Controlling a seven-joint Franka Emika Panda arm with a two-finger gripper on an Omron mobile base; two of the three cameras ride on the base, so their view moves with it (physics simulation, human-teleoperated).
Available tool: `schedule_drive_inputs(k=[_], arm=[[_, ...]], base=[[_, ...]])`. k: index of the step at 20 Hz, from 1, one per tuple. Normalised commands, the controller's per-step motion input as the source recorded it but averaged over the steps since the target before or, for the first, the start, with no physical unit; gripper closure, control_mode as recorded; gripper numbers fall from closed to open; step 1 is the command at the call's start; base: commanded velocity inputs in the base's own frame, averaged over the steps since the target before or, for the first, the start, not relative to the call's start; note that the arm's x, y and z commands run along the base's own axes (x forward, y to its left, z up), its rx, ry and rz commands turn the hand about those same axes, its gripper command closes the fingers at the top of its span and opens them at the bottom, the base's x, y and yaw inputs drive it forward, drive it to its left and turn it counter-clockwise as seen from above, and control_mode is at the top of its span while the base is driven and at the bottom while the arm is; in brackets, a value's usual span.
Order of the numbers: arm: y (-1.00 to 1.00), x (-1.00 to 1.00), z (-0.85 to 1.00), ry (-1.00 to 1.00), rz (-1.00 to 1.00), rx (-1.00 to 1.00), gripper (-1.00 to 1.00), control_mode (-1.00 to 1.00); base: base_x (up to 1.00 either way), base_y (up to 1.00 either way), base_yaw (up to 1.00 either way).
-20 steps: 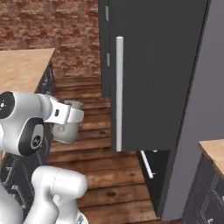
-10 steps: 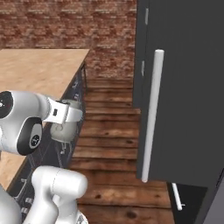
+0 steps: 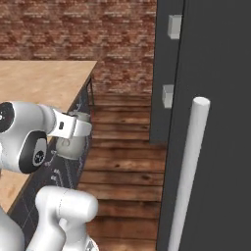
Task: Move the tangerine and sausage from the second highest shelf to the top shelf to make space. Then, place the pitcher from the counter on the cleared second highest shelf.
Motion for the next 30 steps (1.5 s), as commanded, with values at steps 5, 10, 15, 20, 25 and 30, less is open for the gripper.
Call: schedule_drive_inputs(k=[5, 10, 15, 20, 25, 30], arm=[[0.00, 0.00, 0.00, 0.00, 0.00, 0.00, 1.00, 1.00], [0.00, 0.00, 0.00, 0.00, 0.00, 0.00, 1.00, 1.00], [0.00, 0.00, 0.00, 0.00, 0.00, 0.00, 1.00, 1.00], [0.00, 0.00, 0.00, 0.00, 0.00, 0.00, 1.00, 1.00], [0.00, 0.00, 0.00, 0.00, 0.00, 0.00, 1.00, 1.00], [0.00, 0.00, 0.00, 0.00, 0.00, 0.00, 1.00, 1.00]], base=[[0.71, -0.09, -0.19], [0.54, -0.24, -0.32], [0.53, -0.25, -0.42], [0.53, -0.17, -0.46], [0.51, -0.11, -0.49], [0.48, -0.09, -0.50]])
